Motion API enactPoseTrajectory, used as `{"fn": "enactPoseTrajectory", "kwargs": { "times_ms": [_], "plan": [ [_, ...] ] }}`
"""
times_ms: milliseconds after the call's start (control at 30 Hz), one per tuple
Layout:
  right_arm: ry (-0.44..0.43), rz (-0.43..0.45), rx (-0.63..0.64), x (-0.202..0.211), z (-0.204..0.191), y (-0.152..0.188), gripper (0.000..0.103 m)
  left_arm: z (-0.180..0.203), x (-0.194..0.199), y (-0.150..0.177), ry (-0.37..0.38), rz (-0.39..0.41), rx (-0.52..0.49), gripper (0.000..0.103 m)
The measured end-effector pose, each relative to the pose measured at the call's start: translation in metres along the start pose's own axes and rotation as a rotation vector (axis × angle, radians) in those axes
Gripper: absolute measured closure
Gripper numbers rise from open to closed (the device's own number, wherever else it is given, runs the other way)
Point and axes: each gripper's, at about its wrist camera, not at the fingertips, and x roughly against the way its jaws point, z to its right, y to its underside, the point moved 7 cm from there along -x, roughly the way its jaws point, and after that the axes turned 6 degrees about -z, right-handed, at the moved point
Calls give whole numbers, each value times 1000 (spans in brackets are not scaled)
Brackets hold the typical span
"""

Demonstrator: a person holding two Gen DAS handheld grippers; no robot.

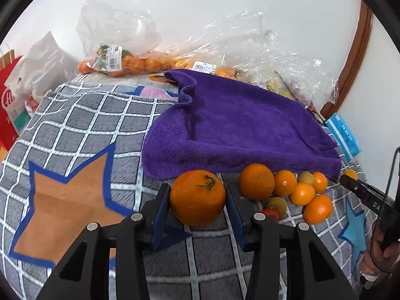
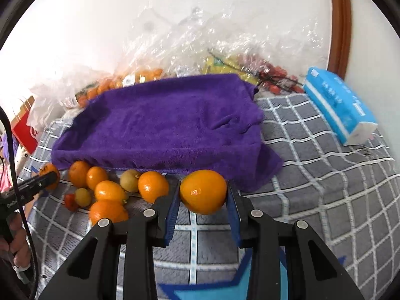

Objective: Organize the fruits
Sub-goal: 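Close the left tool on the large orange while the right tool grasps another orange, then lift both held oranges and carry them over the purple towel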

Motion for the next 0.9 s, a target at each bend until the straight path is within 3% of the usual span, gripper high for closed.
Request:
{"fn": "enactPoseTrajectory", "kwargs": {
  "times_ms": [433,667,900],
  "plan": [
    [15,77,-28,62,-9,-10,68,-2,52,-4,24,27,68,61],
    [27,98,-20,81,-22,-17,68,9,80,-14,52,83,42,61],
    [36,129,-2,92,-32,-33,68,17,87,-28,55,88,28,61]
  ]
}}
